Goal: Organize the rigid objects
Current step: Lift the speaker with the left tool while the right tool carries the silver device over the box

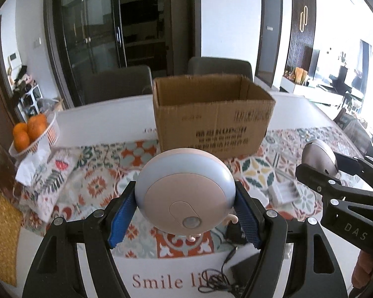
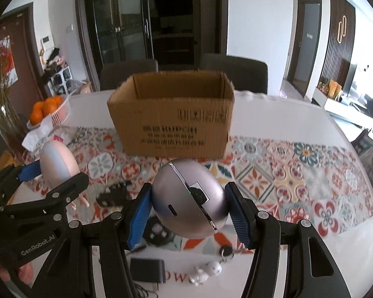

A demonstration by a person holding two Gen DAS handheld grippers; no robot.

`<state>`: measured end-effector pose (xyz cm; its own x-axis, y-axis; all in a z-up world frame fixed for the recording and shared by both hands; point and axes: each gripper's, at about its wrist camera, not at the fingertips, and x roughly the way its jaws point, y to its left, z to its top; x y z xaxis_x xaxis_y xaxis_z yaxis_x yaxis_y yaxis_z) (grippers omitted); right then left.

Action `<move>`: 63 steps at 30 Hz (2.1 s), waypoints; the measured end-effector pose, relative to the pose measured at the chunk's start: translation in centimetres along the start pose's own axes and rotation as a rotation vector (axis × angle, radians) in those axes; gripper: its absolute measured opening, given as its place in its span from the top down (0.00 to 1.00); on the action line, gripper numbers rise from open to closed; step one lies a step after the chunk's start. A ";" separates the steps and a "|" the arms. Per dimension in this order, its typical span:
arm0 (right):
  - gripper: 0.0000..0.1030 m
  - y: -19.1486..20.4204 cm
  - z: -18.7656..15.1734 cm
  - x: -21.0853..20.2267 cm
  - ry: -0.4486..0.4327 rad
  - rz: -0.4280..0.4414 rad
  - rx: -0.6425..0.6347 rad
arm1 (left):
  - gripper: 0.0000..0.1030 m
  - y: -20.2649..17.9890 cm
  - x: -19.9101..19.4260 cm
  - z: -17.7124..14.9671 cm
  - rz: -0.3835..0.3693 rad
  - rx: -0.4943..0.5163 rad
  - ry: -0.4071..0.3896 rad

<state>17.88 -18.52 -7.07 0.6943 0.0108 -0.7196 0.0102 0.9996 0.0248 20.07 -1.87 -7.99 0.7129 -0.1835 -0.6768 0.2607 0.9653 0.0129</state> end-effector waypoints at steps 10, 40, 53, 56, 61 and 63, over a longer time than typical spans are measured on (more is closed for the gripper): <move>0.42 -0.2 3.2 -0.2 -0.071 -0.002 0.017 | 0.28 0.5 0.6 3.7 -0.004 0.026 -0.058; 0.42 -1.6 14.2 3.2 -0.108 0.006 0.017 | 0.28 1.3 3.9 13.7 0.027 0.086 -0.124; 0.42 -2.2 17.3 7.8 -0.007 0.025 0.005 | 0.28 1.5 9.3 16.5 -0.018 0.054 0.038; 0.42 -2.4 17.9 9.2 0.029 0.026 0.002 | 0.28 1.5 10.8 16.7 -0.019 0.052 0.082; 0.42 -2.7 18.4 11.7 0.103 0.037 0.000 | 0.28 1.5 13.3 16.9 -0.023 0.049 0.159; 0.42 -3.0 18.3 12.8 0.141 0.054 0.012 | 0.28 1.6 13.9 17.0 -0.025 0.045 0.178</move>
<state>39.87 -21.87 -3.62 0.5859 0.0692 -0.8074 -0.0153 0.9971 0.0744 41.46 -6.01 -4.92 0.5805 -0.1674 -0.7969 0.3085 0.9509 0.0249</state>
